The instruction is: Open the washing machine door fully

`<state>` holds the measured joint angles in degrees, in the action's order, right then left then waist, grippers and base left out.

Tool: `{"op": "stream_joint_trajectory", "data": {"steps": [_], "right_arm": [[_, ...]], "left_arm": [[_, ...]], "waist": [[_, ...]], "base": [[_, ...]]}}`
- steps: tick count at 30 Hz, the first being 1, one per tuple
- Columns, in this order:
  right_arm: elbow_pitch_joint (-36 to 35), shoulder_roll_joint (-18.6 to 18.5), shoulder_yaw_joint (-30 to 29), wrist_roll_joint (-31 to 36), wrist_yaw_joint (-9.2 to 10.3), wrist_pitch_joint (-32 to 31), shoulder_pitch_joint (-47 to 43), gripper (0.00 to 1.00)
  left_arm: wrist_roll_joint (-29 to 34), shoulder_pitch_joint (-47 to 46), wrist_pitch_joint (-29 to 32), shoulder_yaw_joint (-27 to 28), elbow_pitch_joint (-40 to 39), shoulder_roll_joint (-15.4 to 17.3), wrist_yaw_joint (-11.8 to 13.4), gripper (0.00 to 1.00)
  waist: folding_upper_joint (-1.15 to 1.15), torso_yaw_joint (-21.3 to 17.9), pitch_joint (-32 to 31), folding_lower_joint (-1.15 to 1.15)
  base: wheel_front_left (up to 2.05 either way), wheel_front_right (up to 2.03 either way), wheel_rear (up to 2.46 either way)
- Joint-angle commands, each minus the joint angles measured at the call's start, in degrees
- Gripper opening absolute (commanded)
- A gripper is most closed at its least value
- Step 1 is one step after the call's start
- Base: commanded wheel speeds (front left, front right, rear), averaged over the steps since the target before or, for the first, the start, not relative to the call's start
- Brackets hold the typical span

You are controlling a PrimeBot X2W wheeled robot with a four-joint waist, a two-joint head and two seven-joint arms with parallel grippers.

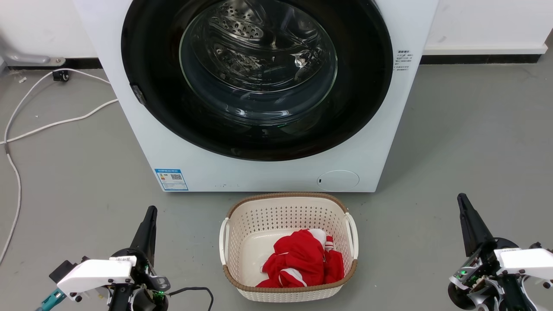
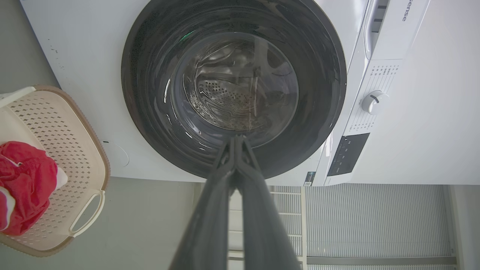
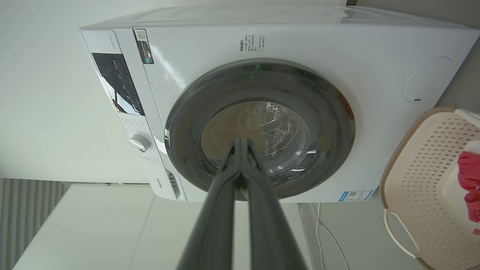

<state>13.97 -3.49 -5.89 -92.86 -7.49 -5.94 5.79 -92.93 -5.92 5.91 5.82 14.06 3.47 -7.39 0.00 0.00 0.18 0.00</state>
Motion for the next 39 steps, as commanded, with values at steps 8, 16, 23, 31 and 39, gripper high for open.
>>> {"op": "stream_joint_trajectory", "data": {"steps": [8, 16, 23, 31, 39], "right_arm": [[0.2, 0.1, 0.0, 0.0, -0.01, -0.1, -0.1, 1.00], [-0.5, 0.2, 0.6, 0.5, 0.00, 1.9, -1.0, 1.00], [-2.7, 0.2, 1.3, 2.2, 0.00, 3.8, -1.2, 1.00], [-5.7, 0.2, 2.2, 10.9, 0.00, 5.8, -1.4, 1.00], [-9.0, 0.3, 2.5, 23.0, 0.00, 7.6, -1.5, 1.00]], "left_arm": [[0.1, 0.1, 0.0, 0.0, 0.2, -0.1, 0.0, 1.00], [0.7, 0.3, -2.0, -2.0, -0.3, -0.2, 0.0, 1.00], [2.5, 0.2, -3.9, -2.1, -2.2, -0.3, 0.0, 1.00], [7.9, -0.2, -5.9, -1.7, -5.1, -0.3, 0.0, 1.00], [17.8, -0.7, -7.7, -1.7, -8.6, -0.3, 0.0, 1.00]], "waist": [[0.00, 0.0, 0.0, 0.00], [0.00, 0.0, 0.0, 0.00], [0.00, 0.0, 0.2, 0.00], [0.00, 0.0, 0.5, 0.00], [0.00, 0.1, 0.7, 0.00]], "base": [[0.00, 0.00, 0.00], [0.00, 0.00, 0.00], [0.00, 0.00, 0.00], [0.00, 0.00, 0.00], [0.00, 0.00, 0.00]]}}
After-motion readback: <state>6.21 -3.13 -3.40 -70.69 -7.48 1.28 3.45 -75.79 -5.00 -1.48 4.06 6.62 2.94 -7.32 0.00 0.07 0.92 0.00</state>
